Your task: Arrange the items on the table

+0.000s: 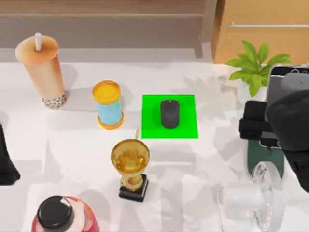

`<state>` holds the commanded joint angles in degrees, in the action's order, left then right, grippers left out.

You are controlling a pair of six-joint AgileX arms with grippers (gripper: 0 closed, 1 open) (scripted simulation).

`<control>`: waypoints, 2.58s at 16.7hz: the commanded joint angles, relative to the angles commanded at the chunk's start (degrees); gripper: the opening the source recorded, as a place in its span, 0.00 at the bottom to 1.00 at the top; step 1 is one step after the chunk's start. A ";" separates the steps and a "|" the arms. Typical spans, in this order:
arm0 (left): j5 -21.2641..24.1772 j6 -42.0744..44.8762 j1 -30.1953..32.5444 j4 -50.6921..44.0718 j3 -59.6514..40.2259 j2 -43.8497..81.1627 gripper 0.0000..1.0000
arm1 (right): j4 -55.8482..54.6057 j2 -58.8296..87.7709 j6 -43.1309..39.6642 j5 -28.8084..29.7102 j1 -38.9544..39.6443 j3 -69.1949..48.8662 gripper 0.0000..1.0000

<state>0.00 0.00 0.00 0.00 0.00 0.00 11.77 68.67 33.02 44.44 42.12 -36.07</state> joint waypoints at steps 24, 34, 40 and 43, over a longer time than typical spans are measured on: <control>0.00 0.00 0.00 0.00 0.00 0.00 1.00 | 5.95 -8.91 2.51 1.51 4.16 3.18 1.00; 0.00 0.00 0.00 0.00 0.00 0.00 1.00 | -6.99 -53.34 -26.72 -31.82 -26.49 26.16 1.00; 0.00 0.00 0.00 0.00 0.00 0.00 1.00 | -11.64 -68.05 -32.64 -43.80 -41.54 35.68 1.00; 0.00 0.00 0.00 0.00 0.00 0.00 1.00 | -11.77 -68.67 -33.02 -44.44 -42.12 36.07 1.00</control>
<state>0.00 0.00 0.00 0.00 0.00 0.00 0.00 0.00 0.00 0.00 0.00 0.00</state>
